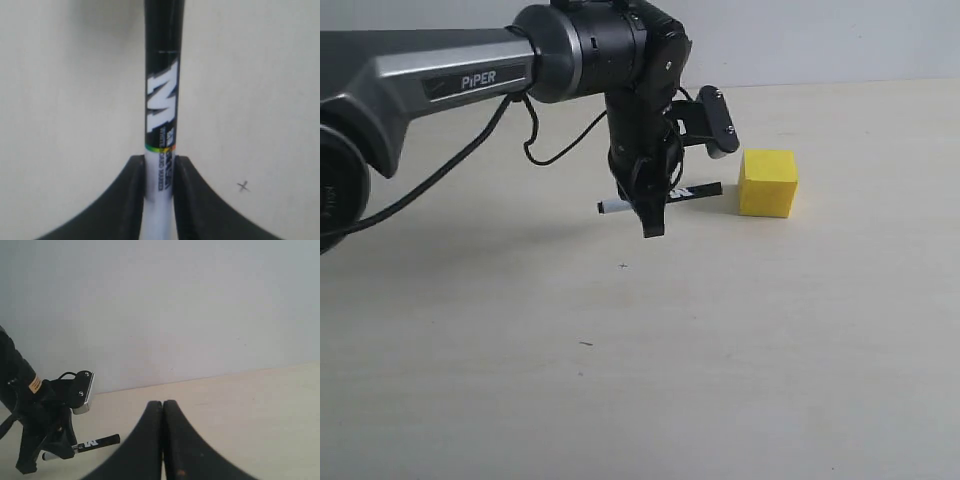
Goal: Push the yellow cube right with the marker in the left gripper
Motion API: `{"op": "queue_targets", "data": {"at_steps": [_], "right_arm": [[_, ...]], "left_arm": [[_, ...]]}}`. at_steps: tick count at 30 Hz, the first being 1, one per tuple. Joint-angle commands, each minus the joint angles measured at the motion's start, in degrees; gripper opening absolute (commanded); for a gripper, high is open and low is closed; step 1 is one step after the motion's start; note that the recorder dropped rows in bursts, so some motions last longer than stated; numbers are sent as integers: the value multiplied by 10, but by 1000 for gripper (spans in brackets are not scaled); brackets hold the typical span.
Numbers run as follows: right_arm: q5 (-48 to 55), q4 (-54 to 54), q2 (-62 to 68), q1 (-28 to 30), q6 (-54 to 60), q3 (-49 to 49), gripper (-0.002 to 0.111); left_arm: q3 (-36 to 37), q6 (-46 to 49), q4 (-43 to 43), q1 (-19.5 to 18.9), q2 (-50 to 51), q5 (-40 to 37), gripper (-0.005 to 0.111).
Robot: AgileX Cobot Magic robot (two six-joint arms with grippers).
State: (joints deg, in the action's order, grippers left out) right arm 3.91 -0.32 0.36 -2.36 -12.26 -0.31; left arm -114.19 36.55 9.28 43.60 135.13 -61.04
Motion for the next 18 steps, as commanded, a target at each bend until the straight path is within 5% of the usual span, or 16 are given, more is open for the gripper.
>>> {"op": "queue_targets", "data": {"at_steps": [1,18], "right_arm": [[-1,0,-4,4,2,3,0],[-1,0,-4,4,2,3,0]], "left_arm": [[-38,-12,31,-5,36,-10,0],[-95,-57,81,10,84,34,0]]}}
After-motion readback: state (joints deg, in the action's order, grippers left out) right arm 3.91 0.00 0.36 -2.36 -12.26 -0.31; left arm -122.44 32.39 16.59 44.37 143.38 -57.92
